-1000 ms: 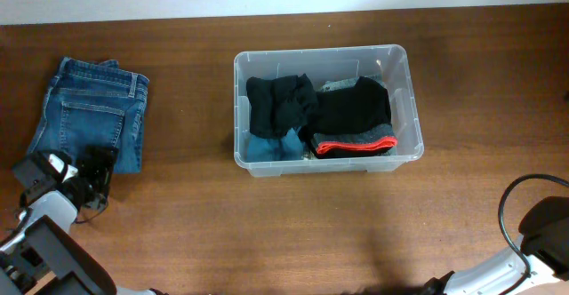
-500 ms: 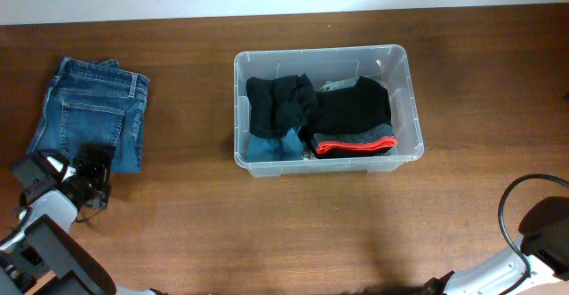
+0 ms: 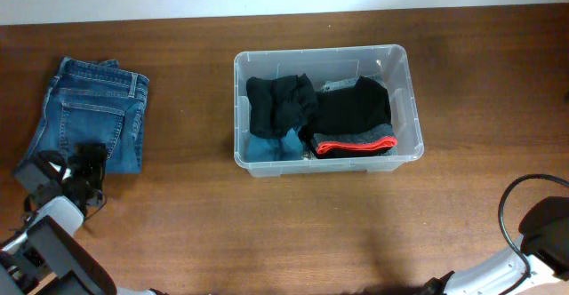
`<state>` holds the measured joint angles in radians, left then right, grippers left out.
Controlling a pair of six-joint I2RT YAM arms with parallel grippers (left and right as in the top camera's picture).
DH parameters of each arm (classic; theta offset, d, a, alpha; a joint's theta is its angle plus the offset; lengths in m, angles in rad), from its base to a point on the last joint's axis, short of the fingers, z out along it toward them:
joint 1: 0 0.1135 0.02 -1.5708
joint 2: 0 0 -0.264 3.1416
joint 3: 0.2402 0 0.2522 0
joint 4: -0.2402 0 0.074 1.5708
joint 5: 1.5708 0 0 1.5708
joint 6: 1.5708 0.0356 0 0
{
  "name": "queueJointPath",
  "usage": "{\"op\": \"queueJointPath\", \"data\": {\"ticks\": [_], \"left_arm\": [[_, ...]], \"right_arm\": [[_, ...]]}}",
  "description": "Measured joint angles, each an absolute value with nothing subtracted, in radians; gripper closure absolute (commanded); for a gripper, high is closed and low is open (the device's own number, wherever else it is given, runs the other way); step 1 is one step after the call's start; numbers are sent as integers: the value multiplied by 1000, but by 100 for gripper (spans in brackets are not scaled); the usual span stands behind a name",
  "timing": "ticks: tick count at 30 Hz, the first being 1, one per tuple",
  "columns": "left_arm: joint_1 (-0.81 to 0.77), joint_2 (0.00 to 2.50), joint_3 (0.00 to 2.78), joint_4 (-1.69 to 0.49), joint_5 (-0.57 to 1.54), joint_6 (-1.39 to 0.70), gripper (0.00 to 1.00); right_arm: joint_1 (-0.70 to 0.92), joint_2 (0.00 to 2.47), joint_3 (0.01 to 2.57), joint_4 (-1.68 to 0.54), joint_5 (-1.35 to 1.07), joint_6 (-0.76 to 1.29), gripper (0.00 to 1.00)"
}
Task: Pack container
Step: 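Close the left gripper on the lower edge of the dark-blue jeans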
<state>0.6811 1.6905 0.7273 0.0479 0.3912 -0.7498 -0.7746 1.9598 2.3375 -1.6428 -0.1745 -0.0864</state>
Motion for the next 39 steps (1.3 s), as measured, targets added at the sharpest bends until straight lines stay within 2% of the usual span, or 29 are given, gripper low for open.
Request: {"op": "queueJointPath", "data": {"ticks": [10, 12, 16, 18, 20, 24, 32, 39], "left_arm": [[681, 1732, 718, 165, 405, -761, 1], [682, 1759, 723, 215, 429, -765, 4], [686, 1803, 723, 286, 480, -774, 30], [692, 1815, 718, 297, 495, -780, 56], [693, 1826, 711, 290, 502, -782, 77], [692, 1841, 701, 286, 529, -791, 88], [691, 1765, 685, 204, 540, -740, 99], [682, 1413, 669, -163, 416, -707, 99]], "right_arm": [[-775, 1960, 2337, -1642, -174, -86, 1], [-775, 1960, 2337, -1642, -174, -87, 2], [-775, 1960, 2337, -1642, -174, -86, 2], [-775, 1960, 2337, -1643, -174, -87, 2], [-775, 1960, 2337, -1642, -174, -87, 2], [-775, 1960, 2337, -1643, -175, -86, 2], [-775, 1960, 2337, -1643, -174, -86, 1], [-775, 1960, 2337, -1642, -175, -86, 2]]}}
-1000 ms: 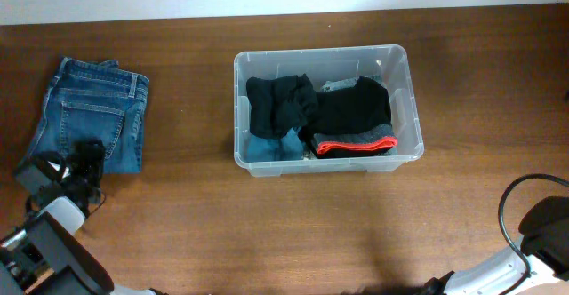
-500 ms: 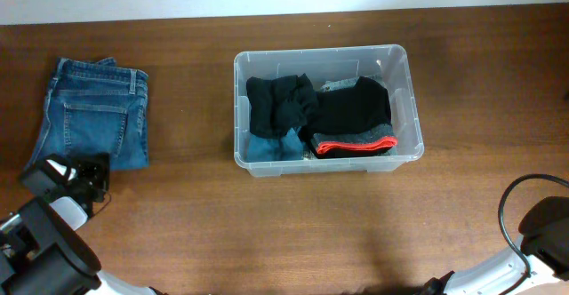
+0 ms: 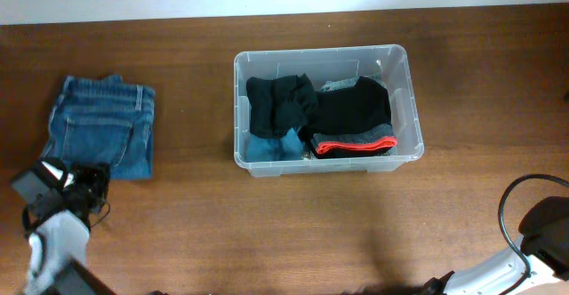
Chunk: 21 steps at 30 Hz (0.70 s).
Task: Pack container
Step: 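Close the left gripper on the lower edge of the dark-blue jeans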
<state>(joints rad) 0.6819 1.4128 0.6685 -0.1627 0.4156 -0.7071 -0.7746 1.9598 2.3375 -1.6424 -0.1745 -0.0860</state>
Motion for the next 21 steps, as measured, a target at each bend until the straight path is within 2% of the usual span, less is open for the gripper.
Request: {"op": "queueJointPath", "data": {"ticks": [3, 8, 12, 21], "left_arm": [[680, 1266, 667, -300, 326, -700, 99], [680, 1223, 666, -329, 256, -700, 99], [680, 1255, 665, -323, 258, -700, 99], [683, 1491, 665, -271, 302, -700, 99]], "right_arm": [[-775, 1960, 2337, -1643, -174, -86, 2], [-775, 1960, 2337, -1642, -174, -86, 2], [-775, 1960, 2337, -1642, -174, -86, 2], [-775, 1960, 2337, -1642, -174, -86, 2]]}}
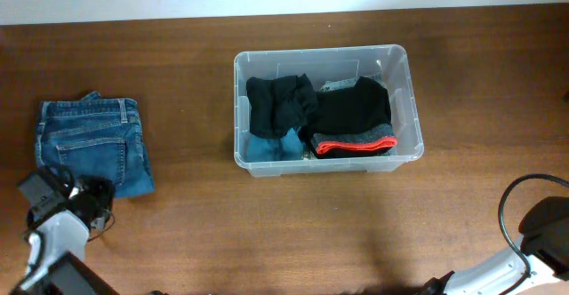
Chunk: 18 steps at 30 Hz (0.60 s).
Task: Pack container
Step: 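Close the left gripper on the lower edge of the dark-blue jeans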
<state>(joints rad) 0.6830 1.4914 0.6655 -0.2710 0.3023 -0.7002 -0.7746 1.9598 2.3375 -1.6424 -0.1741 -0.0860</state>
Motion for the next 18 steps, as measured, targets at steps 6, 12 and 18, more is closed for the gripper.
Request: {"op": "queueJointPath", "data": {"ticks": [6, 12, 18], "left_arm": [[690, 1520, 665, -266, 326, -700, 75], [690, 1520, 665, -315, 349, -699, 67], [690, 1520, 666, -347, 352, -698, 45]], "right_arm": [[-775, 1960, 2337, -1642, -174, -86, 2], [-775, 1960, 2337, -1642, -174, -86, 2], [-775, 1960, 2337, -1642, -175, -86, 2]]}}
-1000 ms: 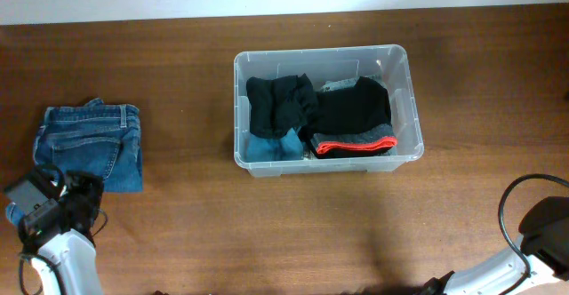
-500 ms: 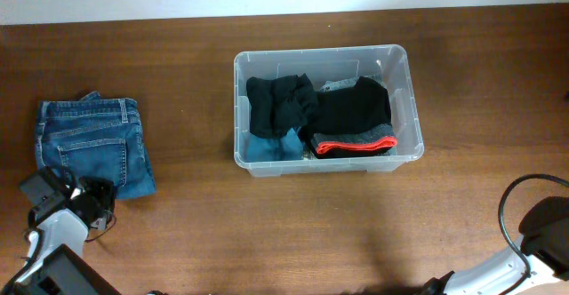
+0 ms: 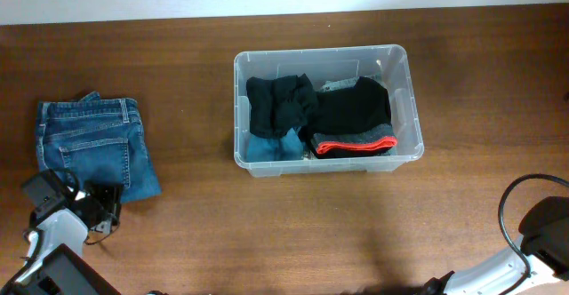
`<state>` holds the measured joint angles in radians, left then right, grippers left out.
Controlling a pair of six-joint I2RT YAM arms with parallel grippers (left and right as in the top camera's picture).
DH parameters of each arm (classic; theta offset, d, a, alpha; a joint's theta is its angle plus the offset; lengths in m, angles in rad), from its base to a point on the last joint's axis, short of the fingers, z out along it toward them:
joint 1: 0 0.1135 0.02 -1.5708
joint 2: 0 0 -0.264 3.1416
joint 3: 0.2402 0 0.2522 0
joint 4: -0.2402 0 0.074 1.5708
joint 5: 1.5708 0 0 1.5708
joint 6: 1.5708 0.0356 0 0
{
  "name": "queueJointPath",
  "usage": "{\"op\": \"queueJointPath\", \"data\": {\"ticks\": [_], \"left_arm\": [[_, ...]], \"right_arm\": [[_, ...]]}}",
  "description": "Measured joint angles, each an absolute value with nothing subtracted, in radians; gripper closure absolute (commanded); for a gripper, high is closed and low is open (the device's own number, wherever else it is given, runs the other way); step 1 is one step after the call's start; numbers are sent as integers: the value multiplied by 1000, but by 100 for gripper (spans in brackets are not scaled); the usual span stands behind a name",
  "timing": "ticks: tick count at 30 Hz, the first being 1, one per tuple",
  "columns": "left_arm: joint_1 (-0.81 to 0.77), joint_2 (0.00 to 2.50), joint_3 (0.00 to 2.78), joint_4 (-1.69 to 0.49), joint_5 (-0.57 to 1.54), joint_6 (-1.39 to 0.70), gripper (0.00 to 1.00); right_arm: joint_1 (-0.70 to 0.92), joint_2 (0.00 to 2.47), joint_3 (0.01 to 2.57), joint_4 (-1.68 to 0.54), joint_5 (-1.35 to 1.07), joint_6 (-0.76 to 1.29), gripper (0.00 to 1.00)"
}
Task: Pack container
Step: 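Close the left gripper on the lower edge of the dark-blue jeans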
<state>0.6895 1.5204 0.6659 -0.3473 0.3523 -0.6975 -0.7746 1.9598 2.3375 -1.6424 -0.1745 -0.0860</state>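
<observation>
The folded blue jeans [image 3: 93, 146] lie flat on the table's left side, slightly skewed. My left gripper [image 3: 107, 199] sits at their near edge, its dark fingers on the denim hem, apparently shut on it. The clear plastic container [image 3: 404, 108] stands mid-table and holds a black garment [image 3: 283, 102], a bit of blue cloth [image 3: 267, 147] and a folded black piece with a red and grey band [image 3: 354, 140]. My right gripper is out of view; only that arm's base [image 3: 544, 228] shows at the bottom right.
The brown wooden table [image 3: 196, 233] runs between the jeans and the container. A pale wall strip borders the far edge. A black cable [image 3: 508, 197] loops by the right arm's base.
My left gripper has shifted slightly right and nearer the front edge. The jeans turned a little with it, their near right corner now reaching further right.
The jeans lay further back at the left, with my left gripper at their near edge. At each later moment both were closer to the front edge, the jeans shifting left and then skewing. The container and right arm stayed put.
</observation>
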Motion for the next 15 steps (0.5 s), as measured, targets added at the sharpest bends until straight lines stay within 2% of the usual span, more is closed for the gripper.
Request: {"op": "queueJointPath", "data": {"ticks": [1, 9, 13, 15], "left_arm": [[690, 1520, 666, -351, 352, -696, 41], [690, 1518, 666, -363, 332, -659, 39], [686, 1485, 665, -370, 295, -627, 26], [687, 1462, 665, -368, 270, -614, 23]], "right_arm": [[-775, 1960, 2337, -1642, -174, -86, 2], [-775, 1960, 2337, -1642, -174, -86, 1], [-775, 1960, 2337, -1642, -174, -86, 2], [-775, 1960, 2337, -1642, -174, -86, 2]]}}
